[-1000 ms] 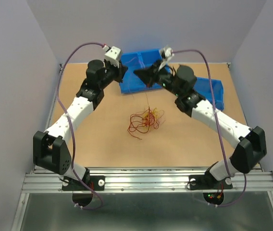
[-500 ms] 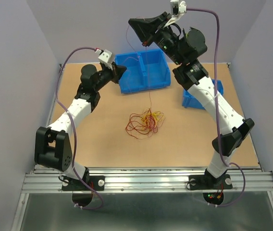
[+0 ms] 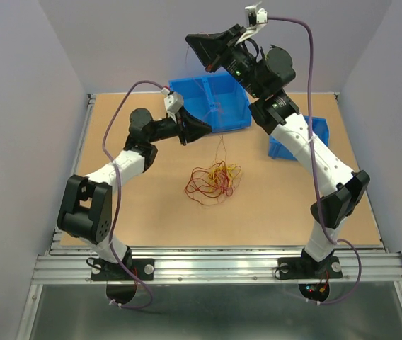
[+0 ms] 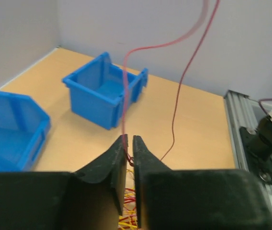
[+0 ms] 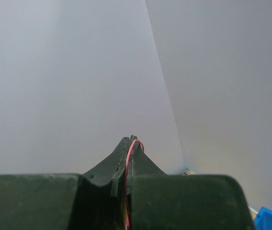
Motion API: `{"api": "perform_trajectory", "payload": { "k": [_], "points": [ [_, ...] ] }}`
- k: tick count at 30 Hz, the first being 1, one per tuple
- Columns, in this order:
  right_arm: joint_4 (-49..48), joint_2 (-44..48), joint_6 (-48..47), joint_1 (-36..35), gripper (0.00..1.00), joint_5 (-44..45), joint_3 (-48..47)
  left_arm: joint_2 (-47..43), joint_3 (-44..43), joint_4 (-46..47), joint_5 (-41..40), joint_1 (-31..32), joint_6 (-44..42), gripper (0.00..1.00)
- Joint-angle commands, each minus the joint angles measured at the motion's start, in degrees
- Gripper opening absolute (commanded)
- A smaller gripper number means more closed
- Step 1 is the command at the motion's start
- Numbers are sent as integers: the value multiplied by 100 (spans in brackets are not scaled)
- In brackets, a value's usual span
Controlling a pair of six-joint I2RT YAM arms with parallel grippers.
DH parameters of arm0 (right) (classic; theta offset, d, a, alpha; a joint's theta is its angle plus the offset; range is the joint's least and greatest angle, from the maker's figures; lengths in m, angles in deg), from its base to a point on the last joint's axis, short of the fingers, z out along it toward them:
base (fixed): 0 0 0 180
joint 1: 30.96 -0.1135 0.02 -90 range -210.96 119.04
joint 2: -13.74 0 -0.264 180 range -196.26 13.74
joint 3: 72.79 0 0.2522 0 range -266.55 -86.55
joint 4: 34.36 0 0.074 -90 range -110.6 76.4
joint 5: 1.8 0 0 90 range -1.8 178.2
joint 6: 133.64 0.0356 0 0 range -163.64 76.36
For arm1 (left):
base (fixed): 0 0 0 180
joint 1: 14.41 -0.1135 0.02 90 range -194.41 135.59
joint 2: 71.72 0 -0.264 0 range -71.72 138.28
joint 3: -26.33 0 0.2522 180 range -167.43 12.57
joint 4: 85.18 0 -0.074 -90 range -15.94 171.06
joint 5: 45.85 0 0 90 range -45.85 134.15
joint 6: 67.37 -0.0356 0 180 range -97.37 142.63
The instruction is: Untangle the cables
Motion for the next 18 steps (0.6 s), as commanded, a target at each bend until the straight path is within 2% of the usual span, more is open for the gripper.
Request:
{"api": "perform_trajectory", "payload": {
  "k": [1,2,5,8,13,18],
  "points": [
    [-531,-31,274,-16,1,-80,-8,149,8,770,615,290,306,30],
    [-540,-49,292,-25,1,-89,-8,184,16,770,588,368,236,43],
    [-575,-84,336,-16,1,-107,1,246,25,761,474,448,139,62],
    [-601,-128,371,-25,0,-107,18,273,-27,761,421,509,121,72],
    [-654,-172,459,-25,0,-168,1,325,-89,699,210,589,15,76],
    [-777,-119,547,-25,1,-177,115,466,-238,472,149,712,-107,71]
  ]
}}
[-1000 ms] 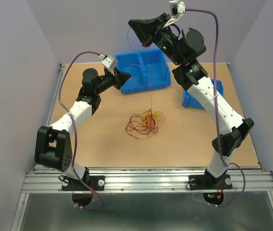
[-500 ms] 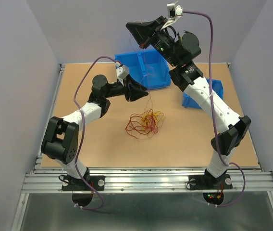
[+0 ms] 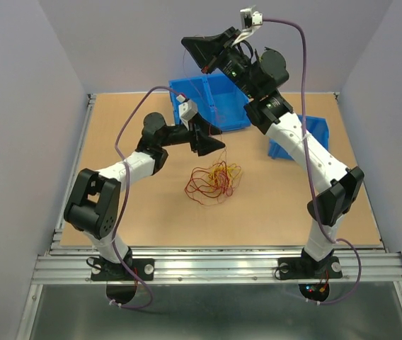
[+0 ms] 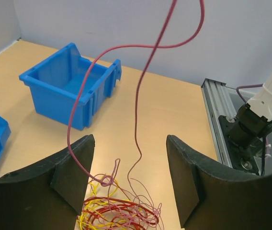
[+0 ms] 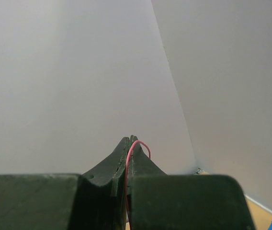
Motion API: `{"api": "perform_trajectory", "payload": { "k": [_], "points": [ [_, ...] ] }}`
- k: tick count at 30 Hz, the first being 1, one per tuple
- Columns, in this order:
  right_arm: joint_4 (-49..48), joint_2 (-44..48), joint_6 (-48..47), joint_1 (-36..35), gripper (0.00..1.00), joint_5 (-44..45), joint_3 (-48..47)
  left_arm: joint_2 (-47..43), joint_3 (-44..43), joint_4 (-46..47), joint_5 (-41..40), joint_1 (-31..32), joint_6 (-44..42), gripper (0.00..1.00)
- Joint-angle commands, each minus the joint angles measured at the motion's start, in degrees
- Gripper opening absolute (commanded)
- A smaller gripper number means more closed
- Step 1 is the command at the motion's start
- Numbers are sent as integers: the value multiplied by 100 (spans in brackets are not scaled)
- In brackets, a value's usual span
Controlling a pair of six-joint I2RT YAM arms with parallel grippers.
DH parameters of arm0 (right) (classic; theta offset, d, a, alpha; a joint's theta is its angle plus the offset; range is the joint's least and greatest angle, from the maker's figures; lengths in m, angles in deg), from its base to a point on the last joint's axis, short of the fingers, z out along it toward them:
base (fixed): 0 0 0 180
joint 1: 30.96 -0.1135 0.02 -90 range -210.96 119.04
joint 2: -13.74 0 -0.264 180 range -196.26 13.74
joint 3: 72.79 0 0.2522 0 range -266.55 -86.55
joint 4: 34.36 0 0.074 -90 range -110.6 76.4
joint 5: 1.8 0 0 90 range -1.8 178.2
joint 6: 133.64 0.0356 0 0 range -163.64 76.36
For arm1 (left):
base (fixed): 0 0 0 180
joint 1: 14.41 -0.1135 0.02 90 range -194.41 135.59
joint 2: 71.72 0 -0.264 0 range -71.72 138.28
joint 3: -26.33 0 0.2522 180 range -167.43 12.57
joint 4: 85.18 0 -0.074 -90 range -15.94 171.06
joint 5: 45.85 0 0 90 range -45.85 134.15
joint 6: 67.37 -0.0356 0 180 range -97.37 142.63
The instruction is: Untangle the cables
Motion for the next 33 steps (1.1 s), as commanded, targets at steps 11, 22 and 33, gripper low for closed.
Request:
{"api": "perform_trajectory", "payload": {
  "k": [11,22,33],
  "points": [
    [-752,515,97,-16,13,346,928,98,-638,-763,-386,241,-595,0],
    [-2015,3273,-325,-16,89,2439,6147,-377,-1523,-2687,-922,-585,-612,0],
    [-2792,2040,-871,-16,85,454,6917,-449,-4379,-4848,-949,-674,-446,0]
  ]
}}
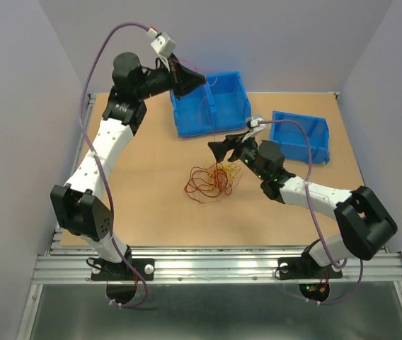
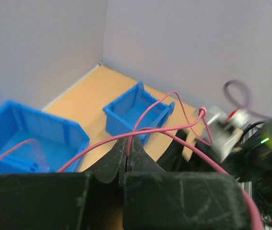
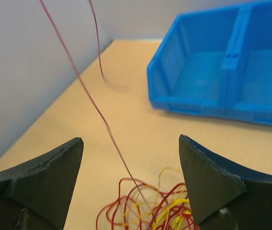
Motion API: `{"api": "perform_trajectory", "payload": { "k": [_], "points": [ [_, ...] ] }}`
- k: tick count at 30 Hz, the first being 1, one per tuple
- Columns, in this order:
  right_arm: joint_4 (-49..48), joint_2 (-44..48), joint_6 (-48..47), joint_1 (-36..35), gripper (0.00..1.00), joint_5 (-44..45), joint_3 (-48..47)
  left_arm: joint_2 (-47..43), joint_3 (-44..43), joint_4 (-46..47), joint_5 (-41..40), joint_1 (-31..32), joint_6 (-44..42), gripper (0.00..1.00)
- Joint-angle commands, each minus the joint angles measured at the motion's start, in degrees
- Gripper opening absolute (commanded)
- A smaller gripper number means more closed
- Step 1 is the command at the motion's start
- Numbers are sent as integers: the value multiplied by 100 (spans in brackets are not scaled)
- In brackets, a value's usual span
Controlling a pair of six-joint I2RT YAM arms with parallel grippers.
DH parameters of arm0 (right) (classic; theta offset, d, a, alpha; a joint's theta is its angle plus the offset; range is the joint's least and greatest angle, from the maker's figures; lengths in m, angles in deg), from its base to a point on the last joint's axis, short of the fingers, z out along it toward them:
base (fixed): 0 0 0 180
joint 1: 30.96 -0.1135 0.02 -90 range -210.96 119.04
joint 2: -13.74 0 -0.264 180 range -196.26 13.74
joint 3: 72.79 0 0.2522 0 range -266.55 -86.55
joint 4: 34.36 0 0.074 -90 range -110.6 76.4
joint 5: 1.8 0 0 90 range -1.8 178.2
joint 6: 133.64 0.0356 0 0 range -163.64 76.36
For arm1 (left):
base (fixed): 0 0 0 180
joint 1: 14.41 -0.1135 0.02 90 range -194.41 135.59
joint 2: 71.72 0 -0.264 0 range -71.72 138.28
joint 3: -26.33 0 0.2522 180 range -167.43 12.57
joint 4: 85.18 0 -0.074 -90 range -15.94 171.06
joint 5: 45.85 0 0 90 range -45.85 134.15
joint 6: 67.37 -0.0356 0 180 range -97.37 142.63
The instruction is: Untangle the cables
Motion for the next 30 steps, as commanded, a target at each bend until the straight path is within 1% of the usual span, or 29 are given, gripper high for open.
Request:
{"api": "perform_trajectory", "payload": {
  "k": [1,2,3,4,5,6,7,8,9,10,11,12,13,14,16,19,26,28,30],
  "points": [
    [-505,-504,-282,-21,82,-1140,-493,-179,-1667,-695,28,4,173,0],
    [-505,-618,-300,-21,76,-1106,-546,-74,-2039,-827,11,4,216,0],
    [-470,-854,-344,-29,68,-958,-608,153,-2408,-1037,2,4,374,0],
    [-461,-952,-362,-29,61,-913,-643,277,-3125,-1118,-68,4,445,0],
    [-452,-1049,-388,-29,59,-904,-661,409,-3472,-1206,-112,-5,506,0],
    [-435,-1137,-423,-21,54,-921,-731,619,-3771,-1294,-182,-5,577,0],
    [-435,-1260,-432,-21,42,-930,-757,708,-4244,-1303,-401,-14,621,0],
    [-417,-1287,-424,-29,38,-921,-784,822,-4423,-1321,-568,-22,621,0],
    [-408,-1313,-432,-21,37,-904,-793,832,-4555,-1321,-805,-48,595,0],
    [-426,-1322,-441,-29,41,-921,-784,832,-4695,-1303,-1320,-92,517,0],
    [-417,-1323,-450,-21,51,-904,-767,806,-4679,-1268,-1578,-110,446,0],
    [-408,-1314,-467,-21,71,-851,-732,710,-4488,-1094,-2050,-110,367,0],
    [-408,-1288,-467,-21,71,-851,-696,648,-4486,-971,-2055,-110,262,0],
    [-417,-1253,-502,-29,76,-773,-670,604,-4216,-847,-2368,-128,139,0],
    [-417,-1191,-555,-21,77,-597,-574,603,-4004,-680,-2608,-145,15,0],
    [-408,-998,-608,-29,77,-377,-433,858,-4011,-671,-2705,-303,-12,0],
    [-408,-602,-617,-21,77,-130,-151,1692,-4073,-399,-2688,-734,112,0],
    [-400,-453,-434,-21,76,377,-37,1807,-3794,-144,-2714,-813,155,0],
    [-400,-252,-258,-21,72,1351,155,2000,-3460,119,-2645,-857,357,0]
  ]
}}
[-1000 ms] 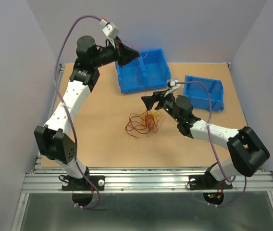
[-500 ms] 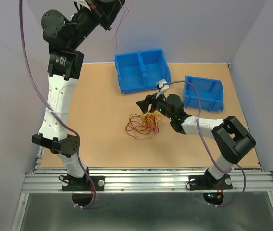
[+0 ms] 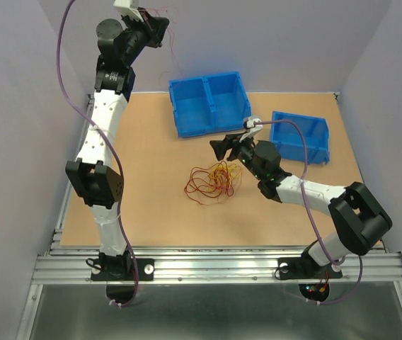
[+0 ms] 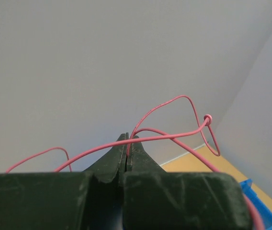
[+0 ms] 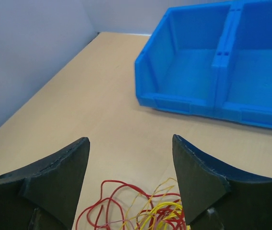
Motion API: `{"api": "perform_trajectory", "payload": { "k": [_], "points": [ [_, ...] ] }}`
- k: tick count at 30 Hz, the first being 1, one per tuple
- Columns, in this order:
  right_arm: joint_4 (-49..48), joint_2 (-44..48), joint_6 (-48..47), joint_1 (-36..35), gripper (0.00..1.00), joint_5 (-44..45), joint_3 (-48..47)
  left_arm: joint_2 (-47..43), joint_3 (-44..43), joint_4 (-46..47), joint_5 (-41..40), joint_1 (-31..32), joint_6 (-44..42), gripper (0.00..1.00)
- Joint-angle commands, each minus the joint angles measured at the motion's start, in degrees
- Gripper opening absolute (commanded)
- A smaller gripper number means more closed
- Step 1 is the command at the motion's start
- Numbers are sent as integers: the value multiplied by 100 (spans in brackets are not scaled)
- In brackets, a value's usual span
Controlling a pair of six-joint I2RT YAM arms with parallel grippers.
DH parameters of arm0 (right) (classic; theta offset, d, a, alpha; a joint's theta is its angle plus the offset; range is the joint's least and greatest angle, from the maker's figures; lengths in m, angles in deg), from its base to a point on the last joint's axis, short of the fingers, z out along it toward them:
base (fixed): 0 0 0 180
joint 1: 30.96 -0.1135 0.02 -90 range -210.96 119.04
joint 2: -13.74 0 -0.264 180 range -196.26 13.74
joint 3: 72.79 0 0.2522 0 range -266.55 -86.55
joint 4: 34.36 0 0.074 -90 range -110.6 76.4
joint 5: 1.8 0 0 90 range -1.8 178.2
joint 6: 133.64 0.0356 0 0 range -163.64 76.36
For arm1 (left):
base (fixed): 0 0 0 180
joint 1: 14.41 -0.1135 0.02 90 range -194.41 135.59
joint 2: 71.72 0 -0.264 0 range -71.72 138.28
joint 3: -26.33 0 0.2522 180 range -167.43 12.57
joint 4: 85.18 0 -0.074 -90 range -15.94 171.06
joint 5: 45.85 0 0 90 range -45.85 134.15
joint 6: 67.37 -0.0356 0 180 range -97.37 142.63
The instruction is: Untangle the cables
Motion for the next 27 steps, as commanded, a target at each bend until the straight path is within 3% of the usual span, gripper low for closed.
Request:
{"api": "perform_trajectory", "payload": {
  "k": [1,11,27],
  "points": [
    [-284,394,220,-16,72,1325,390,182,330,817,-1,-99,198,0],
    [-301,948,220,-16,68,2168,777,851,365,932,903,-99,382,0],
    [-468,1256,229,-16,66,2318,1015,1167,488,959,939,165,128,0]
  ]
}}
